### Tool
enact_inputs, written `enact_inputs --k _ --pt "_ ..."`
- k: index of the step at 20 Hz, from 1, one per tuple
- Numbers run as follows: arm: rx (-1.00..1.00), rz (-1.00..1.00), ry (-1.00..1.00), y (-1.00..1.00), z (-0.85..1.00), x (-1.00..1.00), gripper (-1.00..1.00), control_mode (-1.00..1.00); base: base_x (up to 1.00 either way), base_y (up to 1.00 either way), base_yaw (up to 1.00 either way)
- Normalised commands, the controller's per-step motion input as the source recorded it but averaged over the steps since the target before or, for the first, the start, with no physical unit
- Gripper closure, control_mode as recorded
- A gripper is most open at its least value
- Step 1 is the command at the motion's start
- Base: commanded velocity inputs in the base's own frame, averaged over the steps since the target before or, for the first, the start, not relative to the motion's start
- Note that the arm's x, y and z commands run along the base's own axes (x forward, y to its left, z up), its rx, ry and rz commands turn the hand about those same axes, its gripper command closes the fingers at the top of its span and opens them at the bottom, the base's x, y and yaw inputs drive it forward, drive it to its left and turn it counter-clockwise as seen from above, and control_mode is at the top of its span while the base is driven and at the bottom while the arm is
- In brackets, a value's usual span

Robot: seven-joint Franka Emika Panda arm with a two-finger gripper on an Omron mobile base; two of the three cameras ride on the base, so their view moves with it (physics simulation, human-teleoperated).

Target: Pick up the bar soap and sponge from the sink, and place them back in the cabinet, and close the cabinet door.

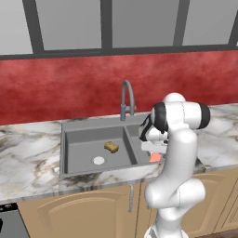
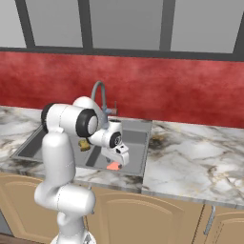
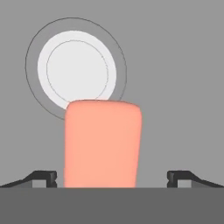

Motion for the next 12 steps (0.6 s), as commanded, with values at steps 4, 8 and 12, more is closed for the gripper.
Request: enact_inputs --k 4,8,12 --pt "0.0 0.0 0.0 0.0 -0.12 0.0 -1.0 -1.0 0.0 0.0 0.0" --pt "0.0 0.0 0.0 0.0 -0.14 0.0 -1.0 -1.0 0.0 0.0 0.0" --pt "0.0 0.0 0.0 0.0 -0.13 0.0 -1.0 -1.0 0.0 0.0 0.0"
